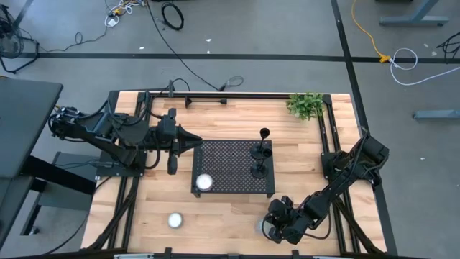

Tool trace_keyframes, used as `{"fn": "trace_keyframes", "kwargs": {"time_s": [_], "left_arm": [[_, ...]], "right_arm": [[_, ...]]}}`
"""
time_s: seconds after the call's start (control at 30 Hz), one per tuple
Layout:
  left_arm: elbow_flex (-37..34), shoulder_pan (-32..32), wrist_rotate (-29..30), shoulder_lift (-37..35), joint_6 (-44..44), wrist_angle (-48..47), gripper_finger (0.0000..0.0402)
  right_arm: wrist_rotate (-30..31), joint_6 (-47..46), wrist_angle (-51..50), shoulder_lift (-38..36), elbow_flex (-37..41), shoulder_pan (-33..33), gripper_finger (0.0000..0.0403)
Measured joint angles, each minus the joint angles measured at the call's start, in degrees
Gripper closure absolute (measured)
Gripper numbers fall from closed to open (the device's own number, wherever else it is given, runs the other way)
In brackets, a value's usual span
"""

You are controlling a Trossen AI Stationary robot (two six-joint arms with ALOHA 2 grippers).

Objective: Pick & Place candle stick holders
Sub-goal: Put the red patterned scented candle on the shelf aligned with the other scented candle

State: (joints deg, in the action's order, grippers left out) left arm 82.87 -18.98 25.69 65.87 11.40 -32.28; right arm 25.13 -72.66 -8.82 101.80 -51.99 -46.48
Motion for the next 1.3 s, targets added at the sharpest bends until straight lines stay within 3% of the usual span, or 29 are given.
{"fn": "trace_keyframes", "kwargs": {"time_s": [0.4,0.93,1.3], "left_arm": [[0.0,0.0,0.02,0.0,0.02,-0.25,0.0353],[0.0,0.0,0.0,0.0,0.04,-0.21,0.0353],[0.01,0.0,0.0,0.0,0.25,-0.14,0.0353]], "right_arm": [[-1.42,1.48,-1.69,0.0,-2.8,0.02,0.0402],[2.46,12.17,-26.72,-0.07,-25.27,0.03,0.0403],[3.79,26.77,-31.03,-0.11,-37.62,3.07,0.0403]]}}
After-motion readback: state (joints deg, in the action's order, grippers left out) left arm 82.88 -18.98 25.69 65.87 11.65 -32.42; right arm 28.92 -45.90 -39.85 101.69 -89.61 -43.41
